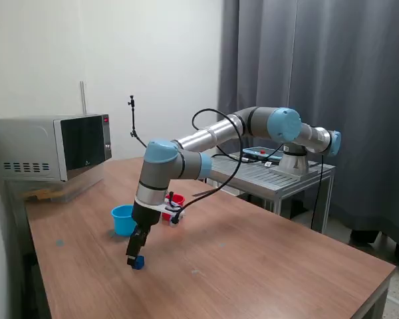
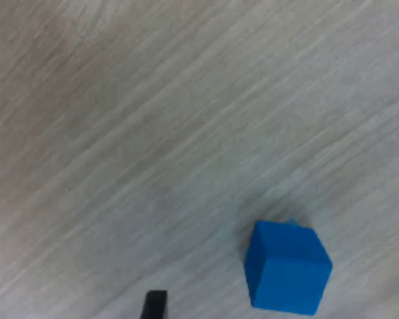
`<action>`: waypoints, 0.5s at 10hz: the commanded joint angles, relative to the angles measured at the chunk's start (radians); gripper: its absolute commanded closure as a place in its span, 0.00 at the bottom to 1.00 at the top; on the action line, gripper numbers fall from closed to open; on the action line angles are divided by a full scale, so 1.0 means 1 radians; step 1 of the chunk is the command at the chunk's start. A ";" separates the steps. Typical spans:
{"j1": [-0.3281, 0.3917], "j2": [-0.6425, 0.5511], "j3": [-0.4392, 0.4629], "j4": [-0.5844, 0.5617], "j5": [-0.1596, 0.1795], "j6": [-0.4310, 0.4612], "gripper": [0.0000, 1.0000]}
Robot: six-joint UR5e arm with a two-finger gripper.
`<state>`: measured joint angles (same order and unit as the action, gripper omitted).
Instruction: Place red objects in the red bin, and blue objects in the blue bin.
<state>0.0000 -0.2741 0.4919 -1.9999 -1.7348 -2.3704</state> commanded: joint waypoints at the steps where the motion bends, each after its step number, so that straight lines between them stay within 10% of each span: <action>1: 0.000 -0.002 0.001 0.004 -0.003 0.062 0.00; 5: 0.000 -0.004 0.000 0.020 0.035 0.062 0.00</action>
<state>0.0000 -0.2774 0.4927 -1.9836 -1.7207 -2.3101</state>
